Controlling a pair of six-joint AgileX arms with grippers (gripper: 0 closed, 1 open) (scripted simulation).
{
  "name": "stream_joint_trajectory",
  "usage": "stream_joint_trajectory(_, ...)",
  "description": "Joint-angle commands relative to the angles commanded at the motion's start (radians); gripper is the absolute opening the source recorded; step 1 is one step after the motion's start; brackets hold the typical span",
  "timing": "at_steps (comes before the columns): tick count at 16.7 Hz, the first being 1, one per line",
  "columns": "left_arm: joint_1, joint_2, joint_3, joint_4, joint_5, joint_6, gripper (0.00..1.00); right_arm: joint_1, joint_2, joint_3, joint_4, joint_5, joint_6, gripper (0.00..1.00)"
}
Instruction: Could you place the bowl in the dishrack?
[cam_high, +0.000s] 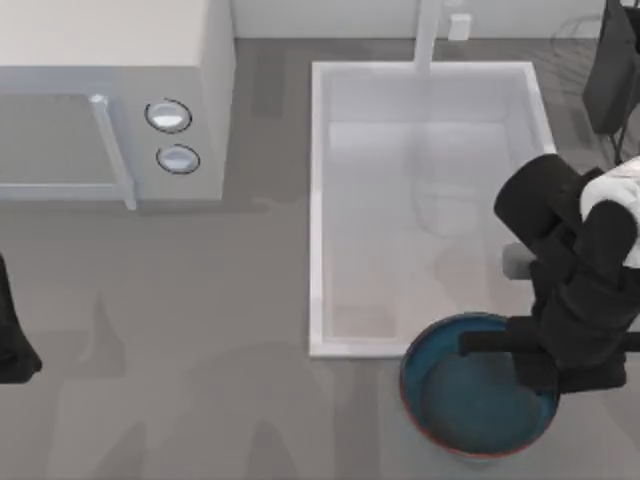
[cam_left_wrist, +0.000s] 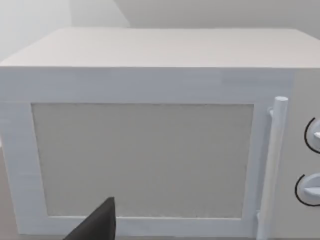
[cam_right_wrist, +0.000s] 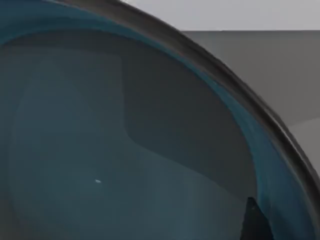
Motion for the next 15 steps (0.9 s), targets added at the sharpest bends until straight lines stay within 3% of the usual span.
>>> stream_joint_trajectory(9, 0.0, 0.0, 0.0, 0.0, 0.0, 0.0, 1.0, -0.006, -0.07, 0.5, -0.611, 0.0, -0.006, 0.0)
stream_joint_trajectory(15, 0.0, 0.0, 0.0, 0.0, 0.0, 0.0, 1.0, -0.012, -0.111, 0.63, -0.743, 0.0, -0.015, 0.0)
